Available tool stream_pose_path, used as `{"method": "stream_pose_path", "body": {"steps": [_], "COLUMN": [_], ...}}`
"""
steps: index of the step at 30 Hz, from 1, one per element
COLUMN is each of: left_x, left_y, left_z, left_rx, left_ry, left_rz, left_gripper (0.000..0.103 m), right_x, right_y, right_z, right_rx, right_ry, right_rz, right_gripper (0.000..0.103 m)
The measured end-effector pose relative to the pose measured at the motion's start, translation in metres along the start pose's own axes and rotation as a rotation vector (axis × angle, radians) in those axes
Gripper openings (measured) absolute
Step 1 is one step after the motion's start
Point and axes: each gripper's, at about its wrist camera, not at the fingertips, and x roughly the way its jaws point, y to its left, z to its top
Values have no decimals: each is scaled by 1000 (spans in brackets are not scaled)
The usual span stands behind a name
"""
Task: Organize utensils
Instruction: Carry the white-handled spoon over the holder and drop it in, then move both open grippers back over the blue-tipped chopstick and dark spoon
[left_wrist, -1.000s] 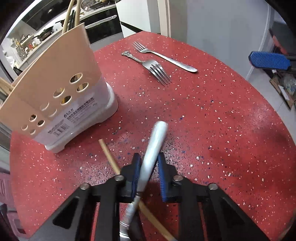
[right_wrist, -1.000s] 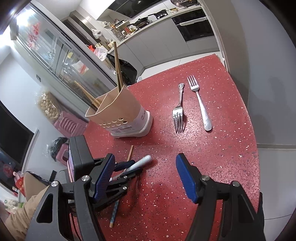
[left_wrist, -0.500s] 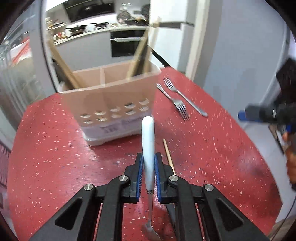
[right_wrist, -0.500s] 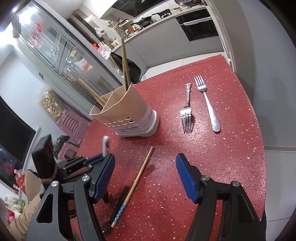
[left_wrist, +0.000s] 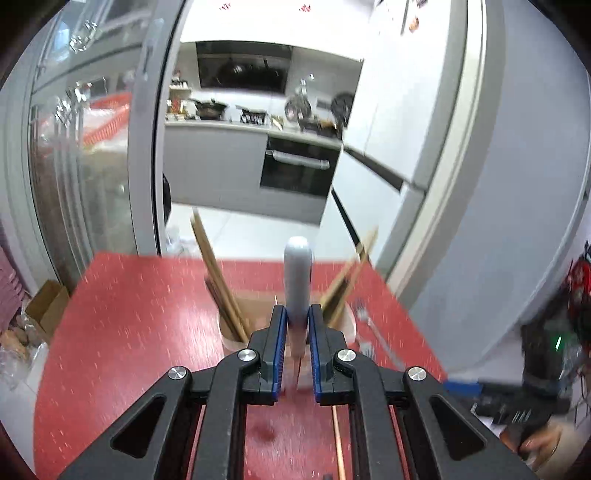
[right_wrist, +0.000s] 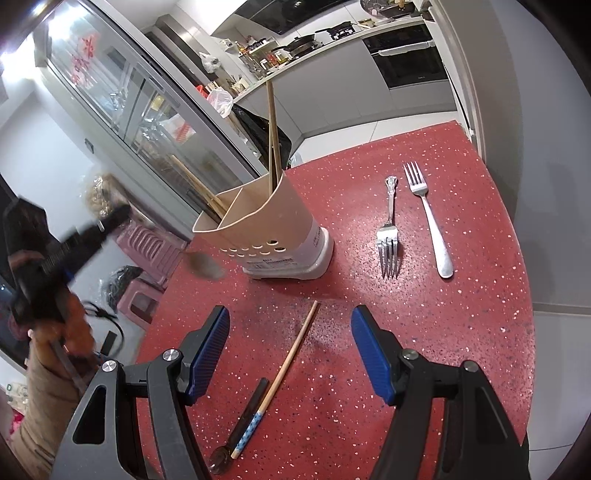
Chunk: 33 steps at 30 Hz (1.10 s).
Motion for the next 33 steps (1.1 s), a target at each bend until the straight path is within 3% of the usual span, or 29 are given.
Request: {"method": "stream_pose_path", "body": {"steps": [4, 11, 17, 28, 33], "left_x": [-11, 8, 46, 25, 35], "left_y": [4, 11, 22, 28, 21], "left_z": [33, 62, 53, 50, 37], "left_rx": [-3, 3, 2, 13, 39], "left_ry": [-57, -90, -70, -95, -57], "left_rz": [5, 48, 99, 106, 113], "left_gripper": [34, 34, 34, 34, 34], "right_x": [0, 3, 6, 20, 19], "right_y": [0, -1, -3, -6, -1], "right_z": [6, 11, 11, 12, 12], "right_rx": [-4, -7, -27, -1, -18], "right_ry": [-4, -1, 5, 23, 28], "right_rz": [2, 6, -9, 5, 5], "right_gripper": [72, 72, 72, 72, 72]}}
